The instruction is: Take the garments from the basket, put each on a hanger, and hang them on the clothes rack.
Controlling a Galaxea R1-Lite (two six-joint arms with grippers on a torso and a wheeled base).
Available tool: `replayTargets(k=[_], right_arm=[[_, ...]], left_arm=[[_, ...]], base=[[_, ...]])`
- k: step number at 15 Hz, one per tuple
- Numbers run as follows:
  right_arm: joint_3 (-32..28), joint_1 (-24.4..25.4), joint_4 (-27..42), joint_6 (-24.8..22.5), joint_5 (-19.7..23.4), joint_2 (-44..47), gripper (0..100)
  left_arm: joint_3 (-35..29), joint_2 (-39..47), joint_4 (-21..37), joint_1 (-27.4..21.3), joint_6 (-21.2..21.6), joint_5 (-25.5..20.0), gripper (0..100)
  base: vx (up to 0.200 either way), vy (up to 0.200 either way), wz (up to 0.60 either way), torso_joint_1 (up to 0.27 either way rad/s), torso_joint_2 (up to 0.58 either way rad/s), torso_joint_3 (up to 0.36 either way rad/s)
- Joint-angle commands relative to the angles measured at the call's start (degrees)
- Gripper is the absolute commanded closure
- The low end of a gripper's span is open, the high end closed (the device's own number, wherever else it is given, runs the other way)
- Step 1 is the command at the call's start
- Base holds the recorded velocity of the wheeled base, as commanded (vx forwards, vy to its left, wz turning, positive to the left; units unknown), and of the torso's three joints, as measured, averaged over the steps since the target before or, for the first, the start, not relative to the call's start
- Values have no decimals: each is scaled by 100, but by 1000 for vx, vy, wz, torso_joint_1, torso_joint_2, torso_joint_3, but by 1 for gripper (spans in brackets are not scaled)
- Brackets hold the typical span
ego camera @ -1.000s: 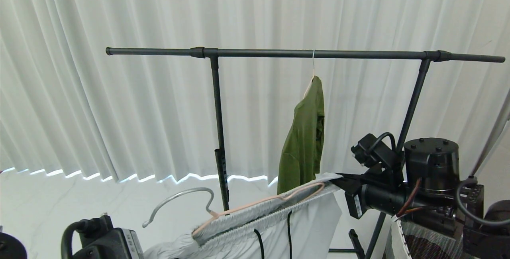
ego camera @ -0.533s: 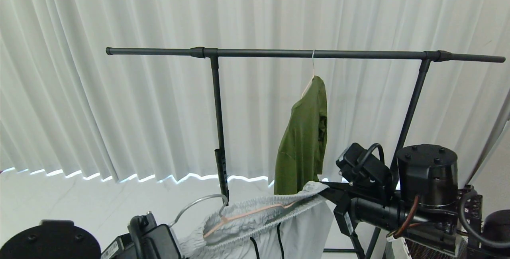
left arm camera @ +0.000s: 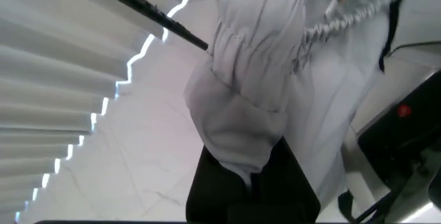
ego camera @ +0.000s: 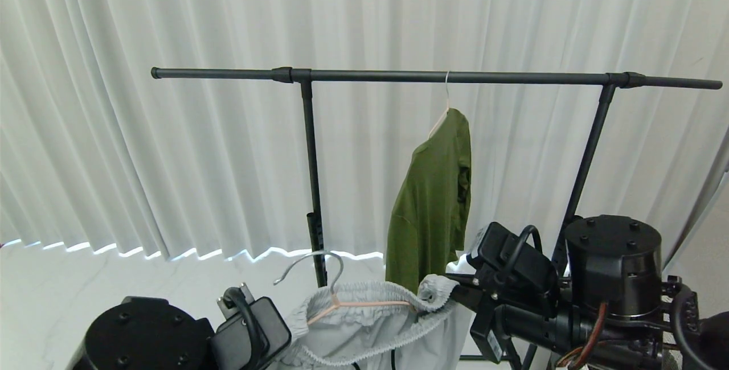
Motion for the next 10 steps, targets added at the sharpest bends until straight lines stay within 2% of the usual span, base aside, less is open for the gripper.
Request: replayTargets(k=[1, 3, 6, 7, 10], right_arm=[[-62, 189, 133, -17, -7, -60, 100], [-133, 110, 379, -26, -139, -122, 100], [-221, -233, 1179, -34, -236, -588, 100], [-212, -242, 1399, -34, -227, -764, 0], [-168, -136, 1689, -52, -122, -1185, 0]], left_arm=[[-181, 274, -6, 2, -170, 41, 100], [-199, 221, -15, 11, -196, 208, 100], [-207, 142, -24, 90, -319, 621, 100], [-225, 142, -129, 108, -416, 665, 100], [-216, 133, -621, 99, -478, 656, 100]], base=[[0, 0, 0, 0, 0, 0], [0, 0, 0, 0, 0, 0], [0, 0, 0, 0, 0, 0], [0, 0, 0, 0, 0, 0], [0, 0, 0, 0, 0, 0]])
